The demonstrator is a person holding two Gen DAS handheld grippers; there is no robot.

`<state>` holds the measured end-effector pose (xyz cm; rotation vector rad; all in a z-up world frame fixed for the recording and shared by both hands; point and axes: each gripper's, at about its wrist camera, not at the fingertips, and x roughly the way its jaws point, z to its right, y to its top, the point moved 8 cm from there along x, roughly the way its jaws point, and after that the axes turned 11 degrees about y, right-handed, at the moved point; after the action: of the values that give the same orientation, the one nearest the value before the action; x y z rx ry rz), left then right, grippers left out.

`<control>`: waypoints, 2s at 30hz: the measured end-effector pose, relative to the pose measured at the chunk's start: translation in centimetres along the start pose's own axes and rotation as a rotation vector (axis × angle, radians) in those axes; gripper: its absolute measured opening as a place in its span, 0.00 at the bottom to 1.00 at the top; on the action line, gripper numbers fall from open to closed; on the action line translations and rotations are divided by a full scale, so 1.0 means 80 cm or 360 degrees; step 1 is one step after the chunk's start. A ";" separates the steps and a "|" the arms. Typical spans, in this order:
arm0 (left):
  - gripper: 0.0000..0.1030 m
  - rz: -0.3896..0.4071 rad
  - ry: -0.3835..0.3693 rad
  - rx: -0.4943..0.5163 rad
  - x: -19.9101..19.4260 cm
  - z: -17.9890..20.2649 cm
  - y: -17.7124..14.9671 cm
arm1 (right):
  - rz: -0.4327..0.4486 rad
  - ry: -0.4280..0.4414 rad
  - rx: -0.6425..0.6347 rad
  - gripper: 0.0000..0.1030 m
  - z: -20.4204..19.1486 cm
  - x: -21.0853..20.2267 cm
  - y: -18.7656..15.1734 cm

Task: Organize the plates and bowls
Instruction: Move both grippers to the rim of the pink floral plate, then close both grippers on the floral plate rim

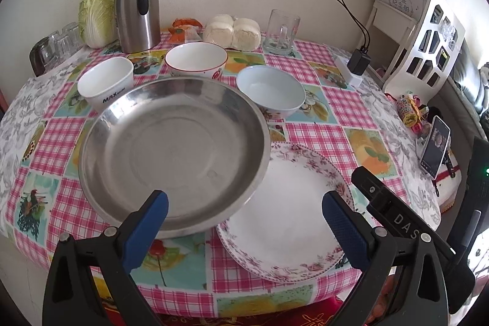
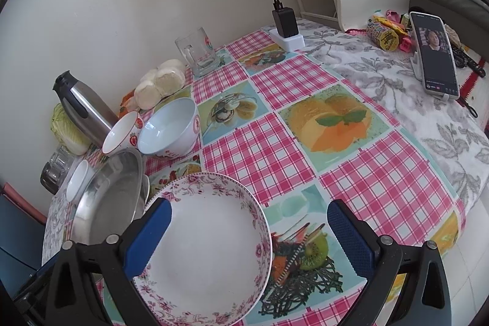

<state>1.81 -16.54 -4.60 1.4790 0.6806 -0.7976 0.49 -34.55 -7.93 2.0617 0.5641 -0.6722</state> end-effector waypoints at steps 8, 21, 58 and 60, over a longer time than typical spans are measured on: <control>0.98 -0.0100 -0.0034 -0.0042 0.010 0.017 -0.023 | -0.0037 -0.0034 0.0079 1.00 0.018 0.004 -0.004; 0.92 -0.0307 -0.0043 -0.0073 0.046 0.024 -0.055 | -0.0110 -0.0023 0.0127 0.89 0.027 0.018 -0.012; 0.54 -0.0459 -0.0007 -0.0355 0.106 -0.009 -0.063 | -0.0247 0.0024 0.0174 0.26 0.032 0.067 -0.036; 0.43 -0.0449 0.0034 -0.0377 0.104 -0.016 -0.065 | -0.0252 0.0026 0.0171 0.24 0.031 0.067 -0.036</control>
<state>2.60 -15.28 -14.36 1.1933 0.9801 -0.8829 2.15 -34.45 -14.29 2.1394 0.7203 -0.7936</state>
